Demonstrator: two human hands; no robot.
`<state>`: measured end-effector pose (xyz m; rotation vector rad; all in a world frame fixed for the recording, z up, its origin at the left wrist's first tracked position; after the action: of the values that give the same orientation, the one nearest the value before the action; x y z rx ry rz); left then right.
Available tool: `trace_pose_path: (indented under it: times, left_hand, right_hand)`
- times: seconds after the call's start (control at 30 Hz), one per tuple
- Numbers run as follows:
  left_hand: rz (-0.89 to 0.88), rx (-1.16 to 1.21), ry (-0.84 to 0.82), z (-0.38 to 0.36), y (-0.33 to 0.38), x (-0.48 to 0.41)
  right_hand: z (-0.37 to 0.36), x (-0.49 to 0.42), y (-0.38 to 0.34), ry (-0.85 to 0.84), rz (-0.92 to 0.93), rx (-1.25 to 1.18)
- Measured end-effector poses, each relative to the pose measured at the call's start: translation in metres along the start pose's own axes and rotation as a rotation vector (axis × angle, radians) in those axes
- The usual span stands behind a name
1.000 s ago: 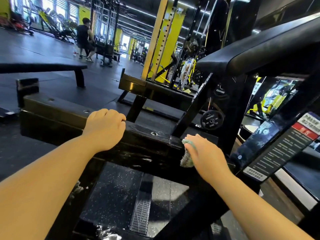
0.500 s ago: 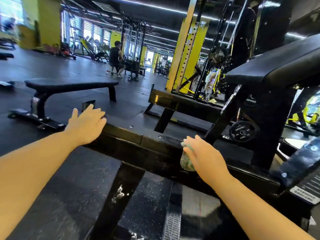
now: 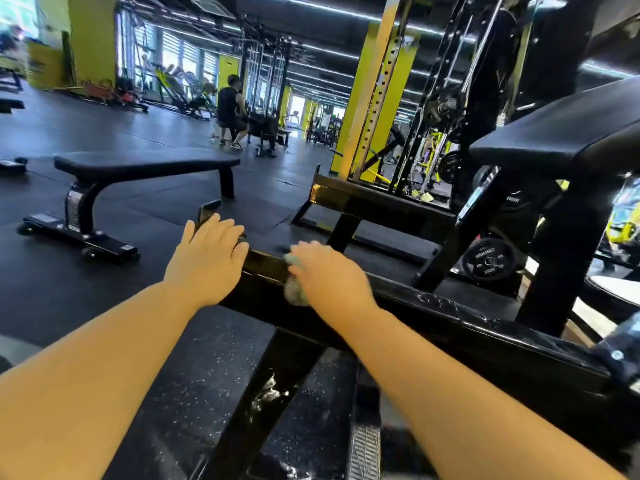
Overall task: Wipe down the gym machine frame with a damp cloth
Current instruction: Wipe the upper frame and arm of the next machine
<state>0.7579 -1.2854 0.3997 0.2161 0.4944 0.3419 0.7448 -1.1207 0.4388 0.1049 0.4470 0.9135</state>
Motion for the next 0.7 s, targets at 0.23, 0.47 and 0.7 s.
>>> trace_pose_path:
  times: [0.23,0.47,0.7]
  left_hand:
    - [0.032,0.061,0.022,0.001,0.006,0.001]
    - [0.109,0.011,0.026,0.003,0.007,0.007]
    - [-0.027,0.071,-0.039,-0.007,0.093,0.020]
  right_hand:
    - [0.019,0.091,0.060,-0.132,-0.330,0.103]
    - [-0.007,-0.019,-0.011,-0.031,-0.178,0.013]
    - [0.016,0.094,0.061,-0.065,-0.211,-0.054]
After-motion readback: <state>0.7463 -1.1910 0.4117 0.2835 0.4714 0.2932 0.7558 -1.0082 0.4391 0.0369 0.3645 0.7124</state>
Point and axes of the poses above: each hand's wrist, its own x-axis away from the middle knuckle, its own z-axis out of the back of the hand, y = z × x, the point moved 6 cm from there along -x, towards the middle knuckle, and after that the axes turned 8 degrees about z, right-handed, at the moved point
